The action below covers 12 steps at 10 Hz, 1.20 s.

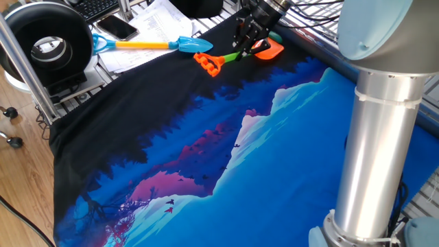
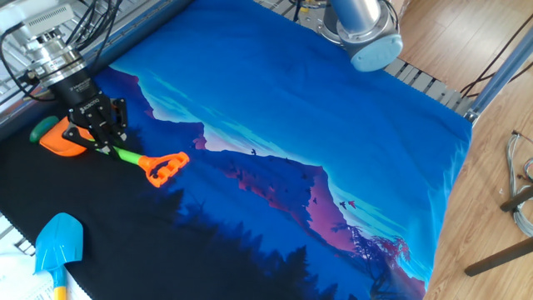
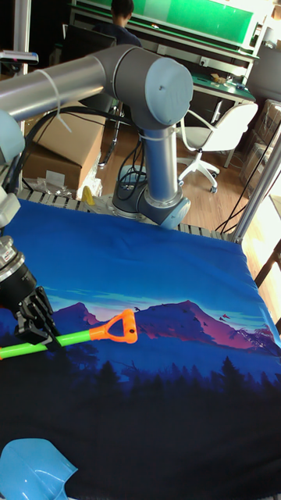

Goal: Use a shovel to scoop up an object

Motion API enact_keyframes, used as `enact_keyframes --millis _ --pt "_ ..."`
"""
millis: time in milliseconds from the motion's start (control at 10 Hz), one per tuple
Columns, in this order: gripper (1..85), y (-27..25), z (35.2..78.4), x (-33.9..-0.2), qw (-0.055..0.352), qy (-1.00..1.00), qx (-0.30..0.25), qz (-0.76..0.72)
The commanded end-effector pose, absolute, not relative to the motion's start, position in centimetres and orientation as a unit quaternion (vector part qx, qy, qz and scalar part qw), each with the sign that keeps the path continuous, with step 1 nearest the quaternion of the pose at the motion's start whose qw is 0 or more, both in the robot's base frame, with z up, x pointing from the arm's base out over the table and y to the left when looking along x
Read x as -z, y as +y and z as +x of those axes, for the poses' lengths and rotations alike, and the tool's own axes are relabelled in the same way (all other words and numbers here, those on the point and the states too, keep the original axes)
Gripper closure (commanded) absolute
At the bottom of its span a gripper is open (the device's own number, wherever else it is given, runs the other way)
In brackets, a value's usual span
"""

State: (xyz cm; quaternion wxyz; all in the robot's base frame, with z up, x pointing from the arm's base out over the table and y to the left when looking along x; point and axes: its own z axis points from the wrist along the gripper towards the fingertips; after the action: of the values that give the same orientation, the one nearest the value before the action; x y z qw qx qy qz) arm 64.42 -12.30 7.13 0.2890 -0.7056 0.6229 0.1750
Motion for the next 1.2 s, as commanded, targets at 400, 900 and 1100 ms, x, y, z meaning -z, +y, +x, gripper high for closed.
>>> enact_keyframes --millis 400,900,1100 --pt "83.7 -15.3 63.1 -6.2 0.270 0.616 -0.161 -0.723" --pt "83.7 -16.9 61.7 -6.5 0.267 0.610 -0.167 -0.728" --pt "83.7 -16.9 61.3 -6.5 0.271 0.608 -0.171 -0.726"
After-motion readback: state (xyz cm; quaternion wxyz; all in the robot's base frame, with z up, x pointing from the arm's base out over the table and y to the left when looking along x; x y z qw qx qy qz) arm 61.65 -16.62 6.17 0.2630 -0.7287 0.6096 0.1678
